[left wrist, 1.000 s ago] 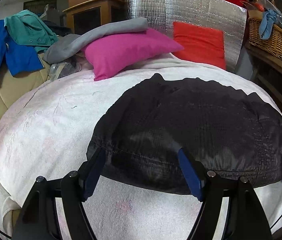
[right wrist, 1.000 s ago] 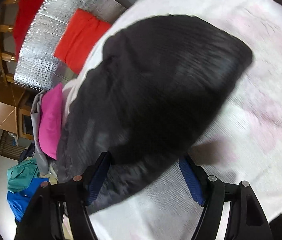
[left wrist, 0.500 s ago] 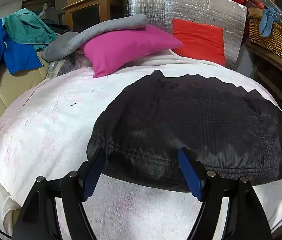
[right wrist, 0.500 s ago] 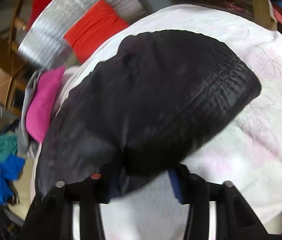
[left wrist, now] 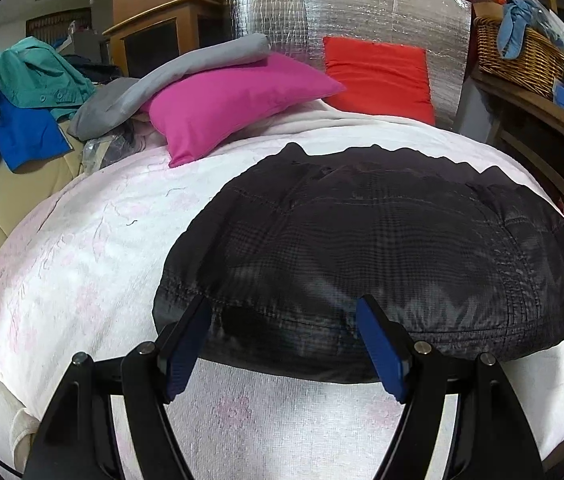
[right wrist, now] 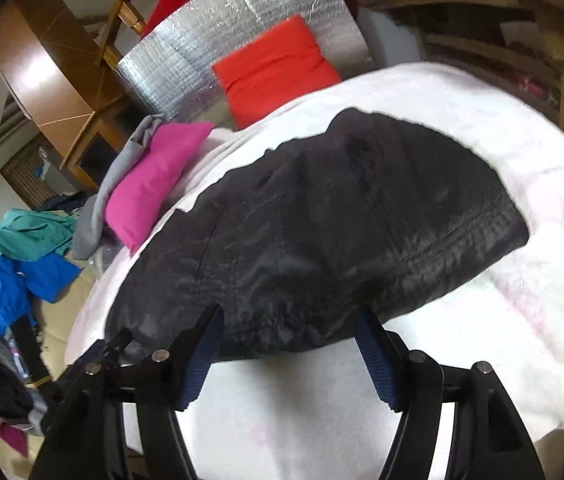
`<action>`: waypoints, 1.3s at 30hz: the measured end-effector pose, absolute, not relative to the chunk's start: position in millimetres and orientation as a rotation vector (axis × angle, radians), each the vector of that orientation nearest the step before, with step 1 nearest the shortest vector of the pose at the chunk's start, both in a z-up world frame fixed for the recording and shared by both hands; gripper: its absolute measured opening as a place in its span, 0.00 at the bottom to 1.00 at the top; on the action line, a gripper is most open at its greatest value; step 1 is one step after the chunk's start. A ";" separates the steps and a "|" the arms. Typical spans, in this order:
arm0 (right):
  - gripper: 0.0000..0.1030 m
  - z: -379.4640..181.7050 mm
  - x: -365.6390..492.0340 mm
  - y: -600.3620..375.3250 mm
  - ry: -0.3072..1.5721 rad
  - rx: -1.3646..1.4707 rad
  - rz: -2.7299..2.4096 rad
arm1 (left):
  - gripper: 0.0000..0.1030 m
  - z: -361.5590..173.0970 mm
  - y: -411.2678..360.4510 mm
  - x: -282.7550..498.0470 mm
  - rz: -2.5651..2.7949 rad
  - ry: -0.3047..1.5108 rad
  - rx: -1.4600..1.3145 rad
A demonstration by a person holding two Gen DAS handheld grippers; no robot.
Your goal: Fold large clothes
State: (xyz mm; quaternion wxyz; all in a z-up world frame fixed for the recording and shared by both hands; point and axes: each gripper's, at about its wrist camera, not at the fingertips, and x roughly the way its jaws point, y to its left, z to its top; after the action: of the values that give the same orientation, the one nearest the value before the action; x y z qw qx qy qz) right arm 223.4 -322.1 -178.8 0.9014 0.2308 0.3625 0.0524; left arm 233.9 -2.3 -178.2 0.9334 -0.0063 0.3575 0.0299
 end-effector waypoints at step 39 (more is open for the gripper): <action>0.80 -267.0 340.3 -528.9 0.935 1.061 0.166 | 0.86 -197.1 78.8 323.2 -0.027 0.919 -0.003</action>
State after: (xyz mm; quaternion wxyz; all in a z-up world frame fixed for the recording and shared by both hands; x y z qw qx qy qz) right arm 340.3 -528.9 -267.0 0.7572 0.4867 0.4288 0.0762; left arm 323.2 78.8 -197.1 0.8962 -0.0015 0.4435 -0.0130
